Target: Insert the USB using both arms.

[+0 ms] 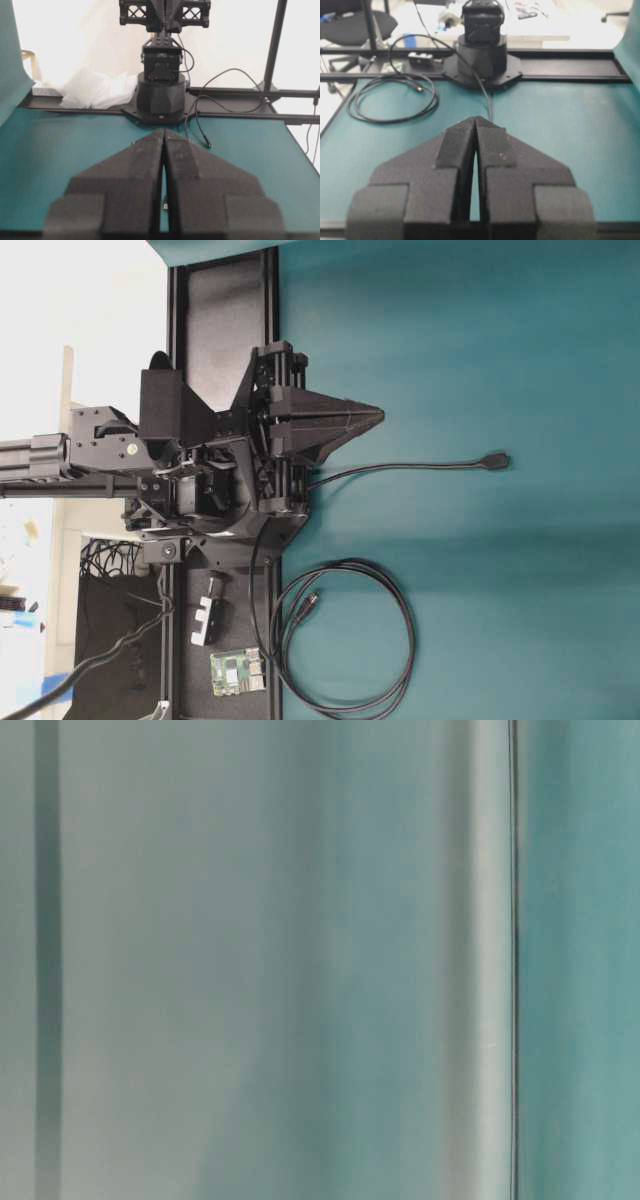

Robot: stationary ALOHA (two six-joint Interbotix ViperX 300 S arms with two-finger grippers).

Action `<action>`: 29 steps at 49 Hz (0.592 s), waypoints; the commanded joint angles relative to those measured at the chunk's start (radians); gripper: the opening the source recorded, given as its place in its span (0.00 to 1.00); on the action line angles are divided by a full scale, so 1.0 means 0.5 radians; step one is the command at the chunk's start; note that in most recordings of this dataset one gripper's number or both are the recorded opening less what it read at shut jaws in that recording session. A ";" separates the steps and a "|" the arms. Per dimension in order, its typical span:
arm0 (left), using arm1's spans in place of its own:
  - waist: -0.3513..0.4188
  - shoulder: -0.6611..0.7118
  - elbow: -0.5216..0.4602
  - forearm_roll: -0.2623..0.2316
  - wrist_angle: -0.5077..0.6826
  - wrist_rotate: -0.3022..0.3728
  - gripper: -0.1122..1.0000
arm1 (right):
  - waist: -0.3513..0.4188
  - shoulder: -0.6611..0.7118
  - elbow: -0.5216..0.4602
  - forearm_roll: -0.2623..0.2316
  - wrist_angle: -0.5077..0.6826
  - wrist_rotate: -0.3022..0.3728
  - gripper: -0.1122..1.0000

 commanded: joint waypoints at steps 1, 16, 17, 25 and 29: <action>-0.003 0.034 0.028 -0.031 -0.012 -0.015 0.14 | 0.034 0.021 -0.018 -0.015 -0.015 0.015 0.10; -0.052 0.034 0.052 -0.031 -0.043 -0.006 0.14 | 0.138 0.021 0.166 -0.025 -0.147 0.273 0.22; -0.055 0.034 0.052 -0.031 -0.040 -0.006 0.14 | 0.138 0.021 0.166 -0.025 -0.166 0.291 0.22; -0.055 0.049 0.055 -0.031 -0.040 -0.006 0.14 | 0.138 0.021 0.172 -0.025 -0.190 0.365 0.22; -0.055 0.064 0.052 -0.034 -0.040 -0.006 0.14 | 0.138 0.021 0.166 -0.028 -0.190 0.365 0.22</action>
